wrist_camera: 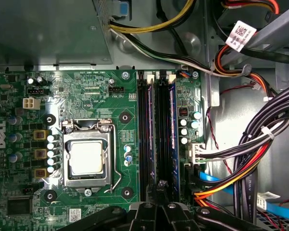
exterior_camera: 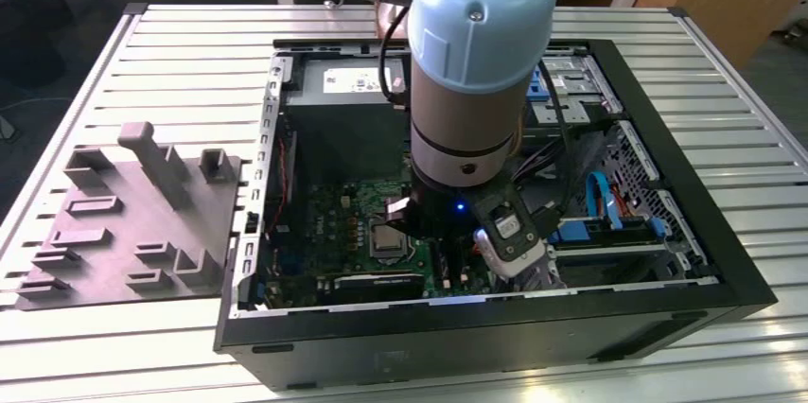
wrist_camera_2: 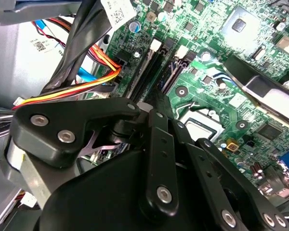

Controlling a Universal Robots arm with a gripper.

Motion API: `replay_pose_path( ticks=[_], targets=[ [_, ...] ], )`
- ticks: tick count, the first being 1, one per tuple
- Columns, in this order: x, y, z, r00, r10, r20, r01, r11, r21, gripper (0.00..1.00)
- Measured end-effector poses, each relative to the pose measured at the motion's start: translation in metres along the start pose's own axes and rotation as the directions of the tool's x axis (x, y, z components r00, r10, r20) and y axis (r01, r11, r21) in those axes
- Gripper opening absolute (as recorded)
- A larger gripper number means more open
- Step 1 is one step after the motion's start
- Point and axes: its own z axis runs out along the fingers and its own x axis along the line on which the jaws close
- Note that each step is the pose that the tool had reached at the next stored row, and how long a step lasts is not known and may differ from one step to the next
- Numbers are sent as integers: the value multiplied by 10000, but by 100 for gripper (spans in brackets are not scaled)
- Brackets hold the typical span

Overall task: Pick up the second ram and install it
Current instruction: 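Press down the second ram until it locks into place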

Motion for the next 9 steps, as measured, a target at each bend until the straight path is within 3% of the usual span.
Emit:
replay_pose_path(
  ticks=[9],
  targets=[
    [1, 0, 15, 10000, 1, 1, -1, 10000, -5, 10]
  ],
)
